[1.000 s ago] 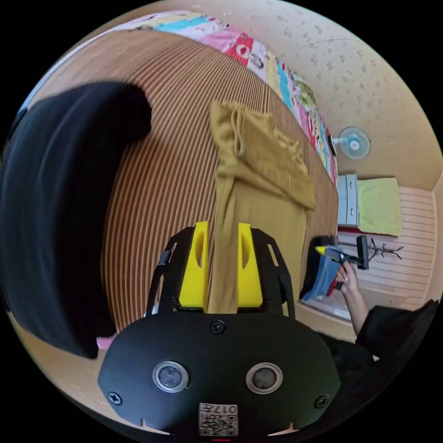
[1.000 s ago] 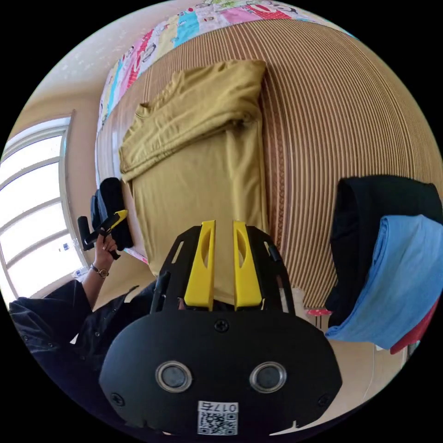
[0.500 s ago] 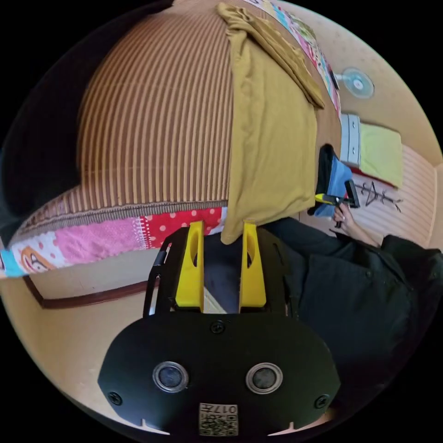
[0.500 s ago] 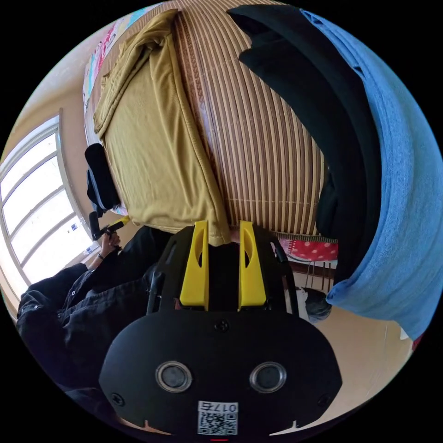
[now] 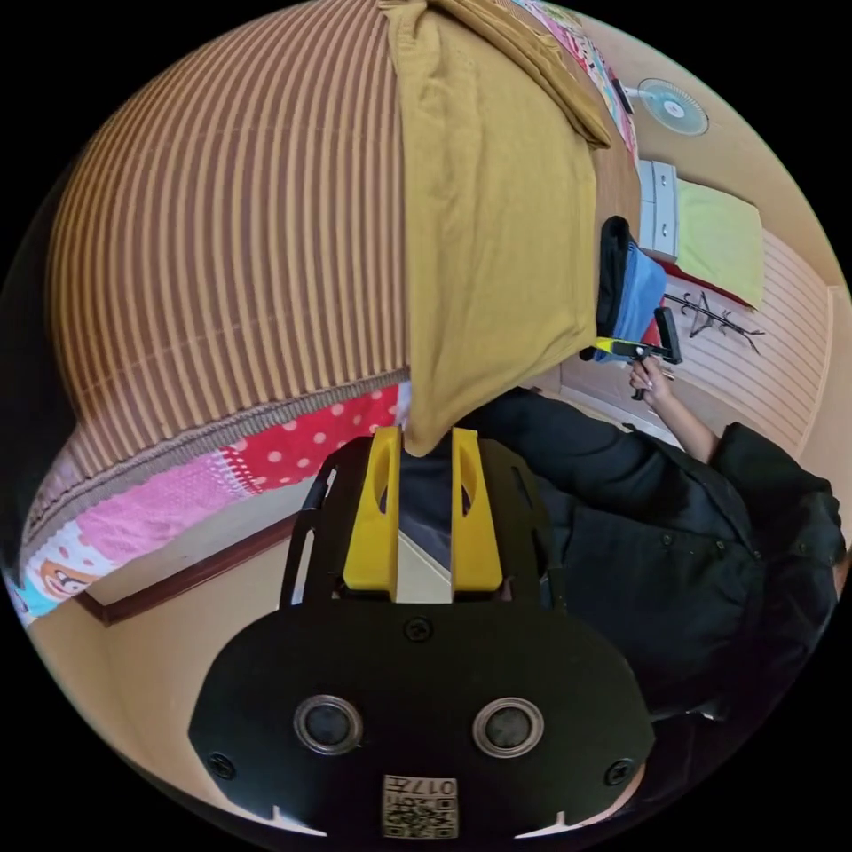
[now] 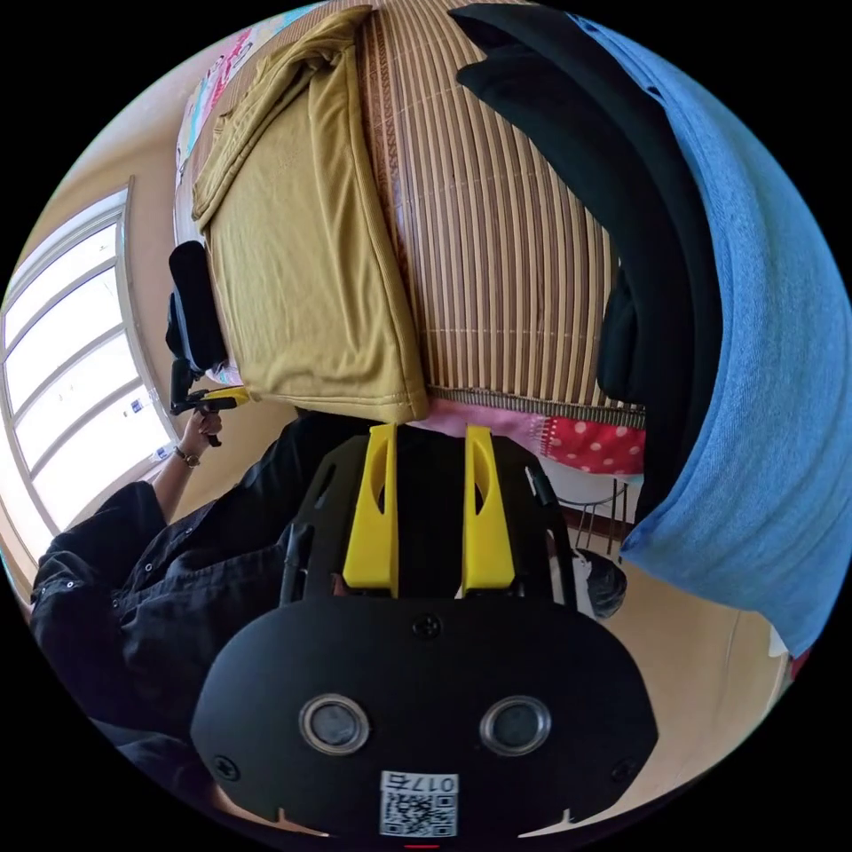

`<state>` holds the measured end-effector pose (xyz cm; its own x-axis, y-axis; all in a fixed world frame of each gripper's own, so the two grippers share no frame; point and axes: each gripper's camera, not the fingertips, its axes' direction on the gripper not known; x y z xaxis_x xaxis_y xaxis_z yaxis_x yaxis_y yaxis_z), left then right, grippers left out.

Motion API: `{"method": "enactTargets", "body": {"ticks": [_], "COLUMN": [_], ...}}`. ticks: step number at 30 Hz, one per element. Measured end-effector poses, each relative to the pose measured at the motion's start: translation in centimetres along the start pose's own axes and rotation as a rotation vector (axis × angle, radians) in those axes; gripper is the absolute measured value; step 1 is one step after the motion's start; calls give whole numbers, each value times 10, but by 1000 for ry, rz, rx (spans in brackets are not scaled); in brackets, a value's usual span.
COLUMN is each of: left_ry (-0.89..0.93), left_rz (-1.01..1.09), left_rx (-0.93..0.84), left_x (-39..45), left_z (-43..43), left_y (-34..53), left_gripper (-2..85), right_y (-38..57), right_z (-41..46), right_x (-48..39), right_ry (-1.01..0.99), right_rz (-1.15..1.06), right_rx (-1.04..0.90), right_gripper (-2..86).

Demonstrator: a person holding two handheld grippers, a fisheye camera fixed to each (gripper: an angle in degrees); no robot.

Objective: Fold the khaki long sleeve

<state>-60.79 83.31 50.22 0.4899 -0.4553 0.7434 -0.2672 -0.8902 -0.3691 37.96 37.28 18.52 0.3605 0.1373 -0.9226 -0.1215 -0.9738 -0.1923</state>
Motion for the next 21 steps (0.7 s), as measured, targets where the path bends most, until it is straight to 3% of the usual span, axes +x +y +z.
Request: {"method": "enactTargets", "body": {"ticks": [6, 10, 16, 19, 21], "left_ry": [-5, 16, 128, 225, 417], "left_rz": [-41, -117, 46, 46, 41], "left_rx": [100, 68, 48, 98, 153], "left_x": [-7, -26, -8, -6, -11], "left_z": [-10, -17, -61, -82, -86], "left_y": [14, 13, 42, 79, 112], "left_gripper": [97, 53, 38, 37, 38], "right_y": [-1, -10, 14, 50, 74], "right_z": [-12, -15, -63, -86, -93], "right_x": [11, 19, 27, 35, 45], "right_ry": [-120, -99, -240, -314, -398], "right_rz": [-1, 45, -45, -67, -49], "right_rx": [60, 32, 21, 18, 24], "right_gripper": [102, 63, 31, 25, 23]}}
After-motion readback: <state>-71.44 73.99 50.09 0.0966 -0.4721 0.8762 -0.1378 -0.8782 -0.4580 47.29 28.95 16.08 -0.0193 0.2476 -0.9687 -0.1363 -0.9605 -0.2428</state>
